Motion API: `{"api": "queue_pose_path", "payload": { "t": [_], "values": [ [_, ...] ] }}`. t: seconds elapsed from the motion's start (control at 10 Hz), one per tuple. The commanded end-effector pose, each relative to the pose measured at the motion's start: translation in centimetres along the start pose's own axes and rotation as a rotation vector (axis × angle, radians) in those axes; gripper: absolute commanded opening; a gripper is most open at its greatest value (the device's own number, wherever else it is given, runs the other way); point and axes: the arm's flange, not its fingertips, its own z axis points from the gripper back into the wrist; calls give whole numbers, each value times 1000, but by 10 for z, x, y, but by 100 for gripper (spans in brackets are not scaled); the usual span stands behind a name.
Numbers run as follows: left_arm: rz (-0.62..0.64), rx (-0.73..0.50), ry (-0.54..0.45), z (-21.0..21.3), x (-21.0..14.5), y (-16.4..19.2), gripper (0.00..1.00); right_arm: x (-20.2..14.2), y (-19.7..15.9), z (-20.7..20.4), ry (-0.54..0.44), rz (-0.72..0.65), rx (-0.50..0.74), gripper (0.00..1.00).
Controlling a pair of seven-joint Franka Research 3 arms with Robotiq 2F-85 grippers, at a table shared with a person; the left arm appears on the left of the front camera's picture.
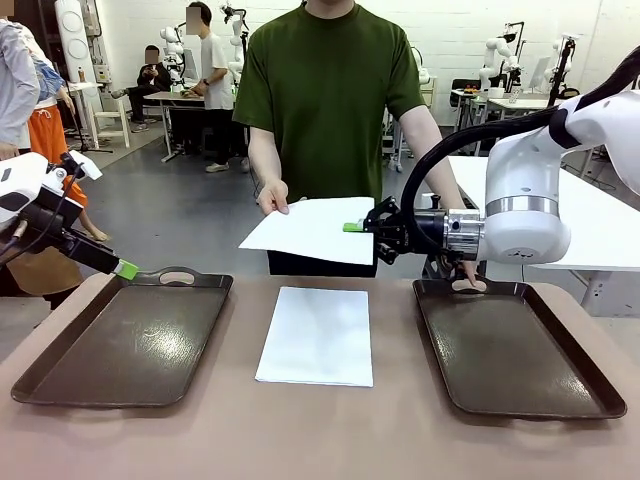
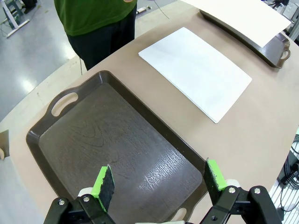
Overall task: Sort the A4 documents.
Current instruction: Receive the A4 Paper.
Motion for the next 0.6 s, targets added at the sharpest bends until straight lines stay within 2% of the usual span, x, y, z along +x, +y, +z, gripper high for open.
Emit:
{"api": "queue_pose_path", "payload": {
  "t": [0.0, 0.2, 0.3, 0.4, 0.5],
  "values": [
    [-6, -2, -12, -1, -2, 3, 100, 5, 1, -2, 18, -1, 6, 0],
    [-6, -2, -12, -1, -2, 3, 100, 4, 2, -3, 35, 17, 6, 0],
    [-6, -2, -12, -1, -2, 3, 100, 3, 10, -6, 94, 85, 37, 0],
    [-6, -2, -12, -1, -2, 3, 100, 0, 0, 0, 10, 5, -2, 0],
    [-6, -2, -12, -1, -2, 3, 100, 0, 0, 0, 10, 5, -2, 0]
  ]
}}
